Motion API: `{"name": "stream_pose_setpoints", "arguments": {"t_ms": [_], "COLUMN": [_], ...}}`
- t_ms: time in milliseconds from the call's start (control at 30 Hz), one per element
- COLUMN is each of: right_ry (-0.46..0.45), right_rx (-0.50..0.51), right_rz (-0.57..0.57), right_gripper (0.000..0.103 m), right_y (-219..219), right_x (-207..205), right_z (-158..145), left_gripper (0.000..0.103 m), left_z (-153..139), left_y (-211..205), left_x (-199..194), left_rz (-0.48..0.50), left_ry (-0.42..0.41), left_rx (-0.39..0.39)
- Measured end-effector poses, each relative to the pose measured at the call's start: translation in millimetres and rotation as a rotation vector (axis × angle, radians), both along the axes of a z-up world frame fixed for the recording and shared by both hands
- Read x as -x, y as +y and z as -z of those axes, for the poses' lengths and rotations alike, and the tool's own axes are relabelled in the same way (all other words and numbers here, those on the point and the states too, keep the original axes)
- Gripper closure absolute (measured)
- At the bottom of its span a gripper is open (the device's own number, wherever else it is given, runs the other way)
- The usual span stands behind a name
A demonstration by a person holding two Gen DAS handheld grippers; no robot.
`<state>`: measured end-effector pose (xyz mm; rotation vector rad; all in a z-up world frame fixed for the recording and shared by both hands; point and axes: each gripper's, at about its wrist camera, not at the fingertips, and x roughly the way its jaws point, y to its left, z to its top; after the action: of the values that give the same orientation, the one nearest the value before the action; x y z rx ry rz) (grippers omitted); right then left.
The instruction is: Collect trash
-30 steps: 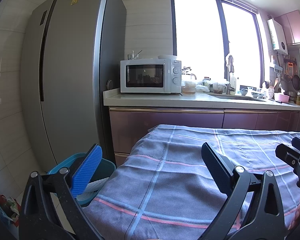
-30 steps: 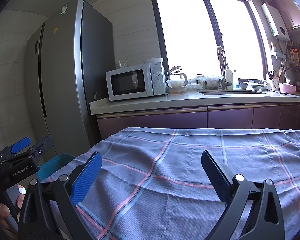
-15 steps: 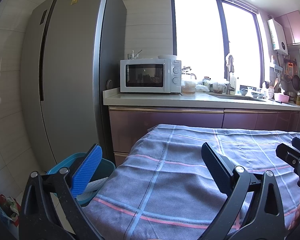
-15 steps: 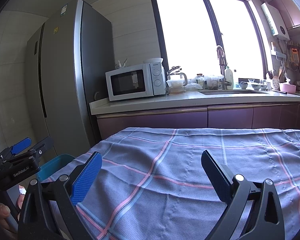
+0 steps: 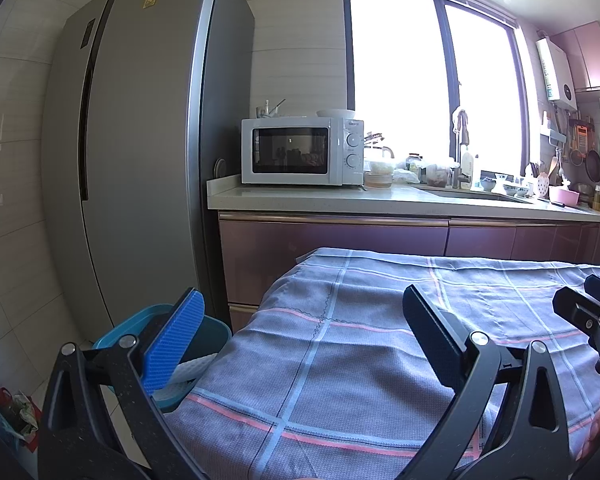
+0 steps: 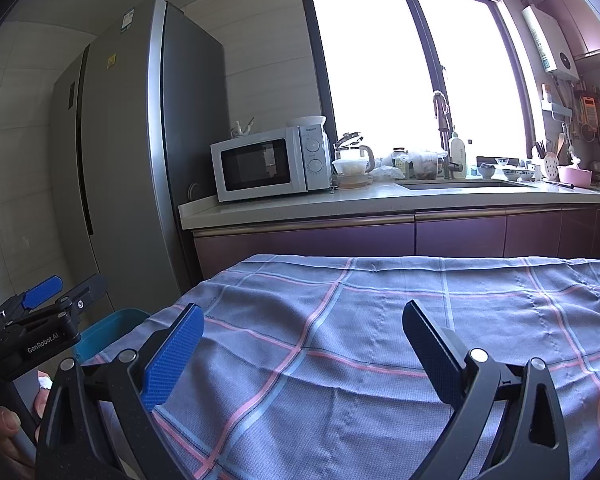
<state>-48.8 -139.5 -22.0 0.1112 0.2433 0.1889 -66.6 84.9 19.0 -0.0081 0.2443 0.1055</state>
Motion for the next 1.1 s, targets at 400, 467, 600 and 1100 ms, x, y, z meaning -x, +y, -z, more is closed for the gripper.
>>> {"name": "stream_pose_setpoints", "arguments": {"t_ms": [400, 467, 600, 1100], "right_ry": [0.004, 0.003, 0.006, 0.004], "right_rx": [-0.001, -0.001, -0.002, -0.002], "right_rz": [-0.001, -0.001, -0.001, 0.003], "right_gripper": [0.007, 0.007, 0.007, 0.007], "right_y": [0.0, 0.2, 0.1, -0.1], "right_x": [-1.0, -1.1, -1.4, -2.2], "right_z": [0.5, 0.5, 0.7, 0.7], "left_gripper": [0.005, 0.005, 0.005, 0.005], "left_z": [-0.1, -0.1, 0.3, 2.9], "left_y": [0.6, 0.7, 0.8, -1.9], "left_x": [-0.1, -0.2, -0.9, -0.6], "left_rz": [0.000, 0.000, 0.000, 0.002], "left_ry": [0.001, 0.001, 0.001, 0.006], "left_rx": [0.001, 0.002, 0.002, 0.003]}}
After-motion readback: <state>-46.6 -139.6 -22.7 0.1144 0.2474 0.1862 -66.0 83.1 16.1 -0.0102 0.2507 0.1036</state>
